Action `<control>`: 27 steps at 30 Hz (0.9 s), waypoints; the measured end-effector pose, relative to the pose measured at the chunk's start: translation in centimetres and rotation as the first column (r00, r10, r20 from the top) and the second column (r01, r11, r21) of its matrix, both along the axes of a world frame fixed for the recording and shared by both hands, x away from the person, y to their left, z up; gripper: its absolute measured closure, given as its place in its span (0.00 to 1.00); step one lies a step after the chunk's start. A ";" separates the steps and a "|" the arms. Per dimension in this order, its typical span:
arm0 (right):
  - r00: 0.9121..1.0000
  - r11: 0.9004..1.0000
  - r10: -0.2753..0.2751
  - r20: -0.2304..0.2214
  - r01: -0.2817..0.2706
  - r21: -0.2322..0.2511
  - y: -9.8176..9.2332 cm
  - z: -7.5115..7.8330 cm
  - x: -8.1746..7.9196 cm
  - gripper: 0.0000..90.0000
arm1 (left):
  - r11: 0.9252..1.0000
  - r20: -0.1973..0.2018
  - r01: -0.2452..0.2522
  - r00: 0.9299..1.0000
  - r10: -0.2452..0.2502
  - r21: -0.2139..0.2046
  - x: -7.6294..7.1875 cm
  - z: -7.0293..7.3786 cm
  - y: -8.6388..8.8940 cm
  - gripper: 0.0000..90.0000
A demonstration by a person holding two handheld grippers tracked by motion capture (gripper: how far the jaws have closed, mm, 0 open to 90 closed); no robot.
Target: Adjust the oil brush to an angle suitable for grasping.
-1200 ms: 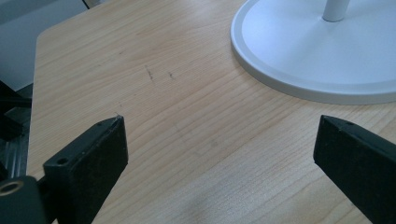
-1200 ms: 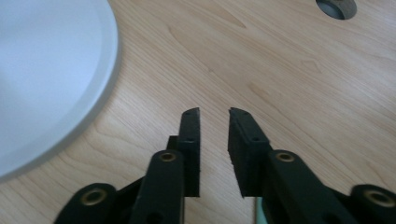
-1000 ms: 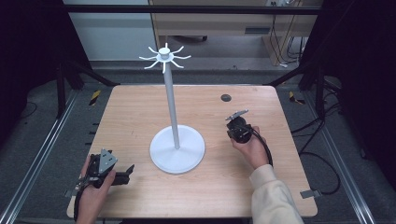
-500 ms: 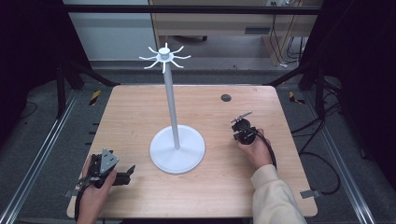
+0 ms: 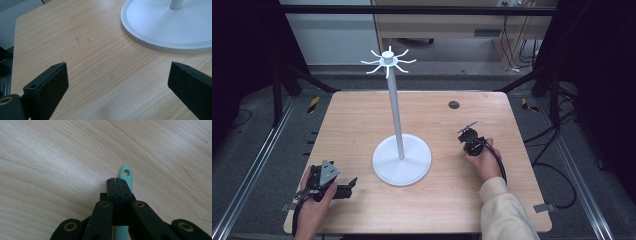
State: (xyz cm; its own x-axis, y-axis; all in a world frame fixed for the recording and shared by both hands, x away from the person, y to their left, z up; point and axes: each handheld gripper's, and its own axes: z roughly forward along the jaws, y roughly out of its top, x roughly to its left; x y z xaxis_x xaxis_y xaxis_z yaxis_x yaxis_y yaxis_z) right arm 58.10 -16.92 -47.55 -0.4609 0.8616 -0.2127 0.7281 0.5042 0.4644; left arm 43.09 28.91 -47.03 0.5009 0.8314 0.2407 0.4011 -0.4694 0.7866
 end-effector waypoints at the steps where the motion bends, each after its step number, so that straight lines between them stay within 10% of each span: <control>1: 1.000 1.000 -0.011 -0.001 0.011 0.004 -0.1 0.0 0.1 1.00 | 1.000 0.000 0.000 1.000 0.000 0.000 0.0 0.0 0.0 0.03; 27: 0.992 0.991 -0.124 0.006 0.123 0.054 -2.3 0.1 0.3 1.00 | 1.000 0.001 0.003 1.000 -0.003 0.001 0.0 0.0 -0.1 0.03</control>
